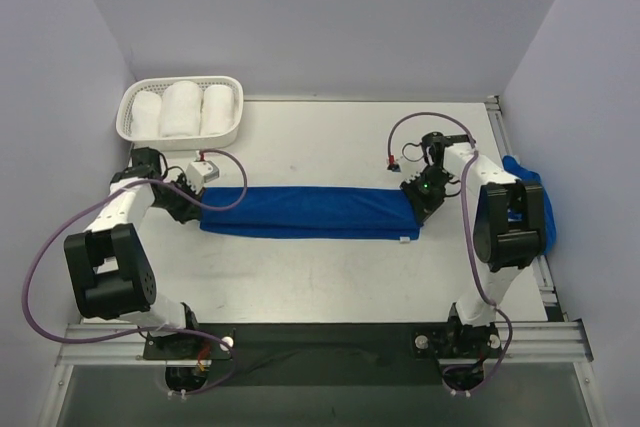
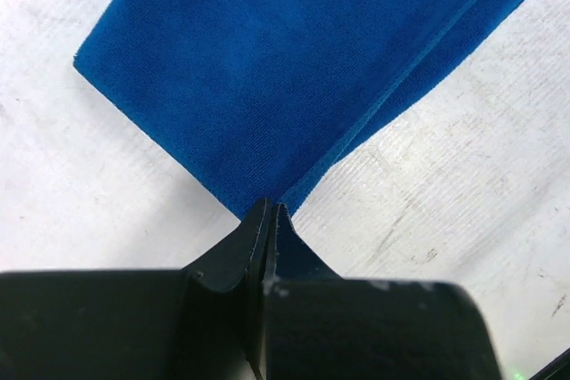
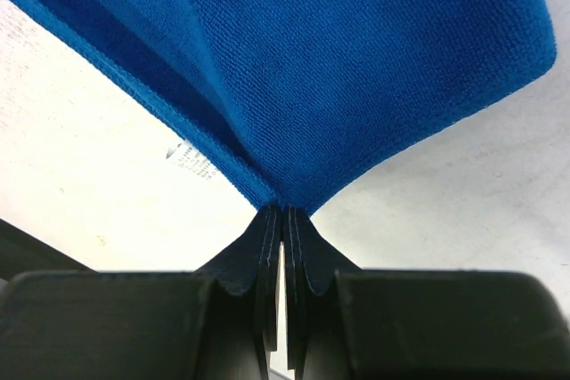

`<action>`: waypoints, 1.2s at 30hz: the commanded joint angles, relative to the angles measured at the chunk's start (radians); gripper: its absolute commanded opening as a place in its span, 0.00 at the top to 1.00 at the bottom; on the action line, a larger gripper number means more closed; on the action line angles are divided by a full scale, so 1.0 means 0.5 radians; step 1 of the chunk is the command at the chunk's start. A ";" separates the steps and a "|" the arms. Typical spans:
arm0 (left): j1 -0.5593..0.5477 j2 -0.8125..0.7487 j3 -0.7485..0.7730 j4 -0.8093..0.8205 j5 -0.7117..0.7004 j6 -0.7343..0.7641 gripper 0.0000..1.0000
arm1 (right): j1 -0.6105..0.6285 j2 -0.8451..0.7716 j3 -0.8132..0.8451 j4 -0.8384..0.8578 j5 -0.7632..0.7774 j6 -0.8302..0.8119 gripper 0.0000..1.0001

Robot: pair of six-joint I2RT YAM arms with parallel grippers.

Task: Roll the towels
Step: Fold the towel

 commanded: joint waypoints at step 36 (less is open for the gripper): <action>-0.001 0.900 1.092 -0.090 0.053 -0.292 0.42 | -0.108 0.708 1.069 -0.307 -0.014 0.052 0.62</action>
